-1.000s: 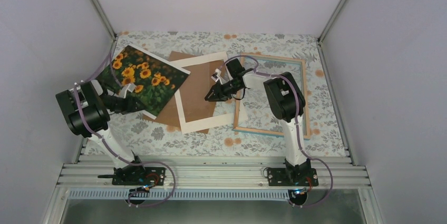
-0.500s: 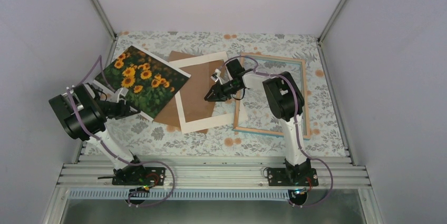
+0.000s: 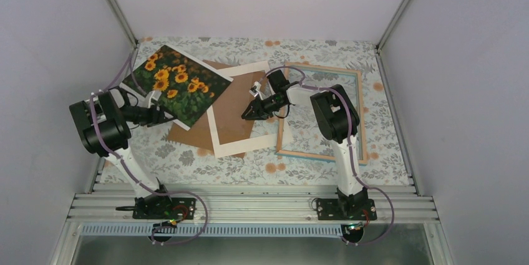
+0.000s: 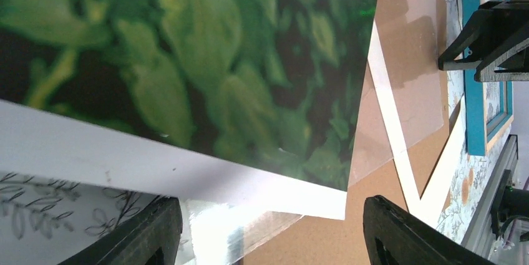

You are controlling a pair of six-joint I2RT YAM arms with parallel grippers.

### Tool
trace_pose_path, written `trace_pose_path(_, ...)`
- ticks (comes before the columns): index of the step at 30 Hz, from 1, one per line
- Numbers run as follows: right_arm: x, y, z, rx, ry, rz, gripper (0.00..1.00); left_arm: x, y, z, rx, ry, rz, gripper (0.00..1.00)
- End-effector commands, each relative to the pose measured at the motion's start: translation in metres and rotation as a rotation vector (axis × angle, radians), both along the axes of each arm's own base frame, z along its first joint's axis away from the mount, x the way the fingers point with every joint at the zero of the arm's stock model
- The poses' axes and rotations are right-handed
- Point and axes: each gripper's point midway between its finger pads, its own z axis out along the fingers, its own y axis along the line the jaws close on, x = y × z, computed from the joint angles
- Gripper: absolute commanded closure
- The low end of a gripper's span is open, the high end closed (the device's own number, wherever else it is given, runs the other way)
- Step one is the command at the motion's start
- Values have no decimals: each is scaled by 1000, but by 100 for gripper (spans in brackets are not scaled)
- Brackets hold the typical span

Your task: Put the photo into the frame

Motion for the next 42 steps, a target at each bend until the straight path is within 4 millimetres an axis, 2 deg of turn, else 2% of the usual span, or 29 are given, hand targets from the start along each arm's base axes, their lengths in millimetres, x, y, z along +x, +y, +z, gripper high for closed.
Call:
trace_pose_path(1,-7,-15,-54,-166,18,-21,64,-10,26,-16,78,15,24,27)
trace_pose_path(5,-6,-16,-57,-170,20,-26,64,-23,19,-22,31,37,2,34)
trace_pose_path(8,-6,-15,-59,-173,23,-26,65,-20,6,-19,-58,28,11,39)
trace_pose_path(14,-6,-16,-63,-181,27,-26,65,-17,-2,-30,-67,54,10,44)
trace_pose_path(16,-6,-16,-63,-182,28,-27,65,-16,-7,-24,-88,43,-5,49)
trace_pose_path(21,-6,-16,-61,-180,25,-24,65,-16,-12,6,-106,-32,-36,69)
trace_pose_path(25,-5,-16,-60,-180,23,-26,65,-18,-17,24,-125,-75,-57,77)
trace_pose_path(31,-2,-15,-47,-149,13,-28,64,-20,-26,37,-201,-95,-69,96)
trace_pose_path(33,1,-15,-38,-129,5,-30,62,-20,-28,39,-218,-93,-69,97)
trace_pose_path(37,8,-17,-13,-79,-23,-41,56,-20,-28,43,-244,-85,-52,98)
trace_pose_path(39,10,-22,-2,-60,-29,-52,47,-18,-27,49,-286,-80,-31,98)
trace_pose_path(42,11,-34,9,-46,-27,-77,29,-16,-29,62,-386,-76,-4,98)
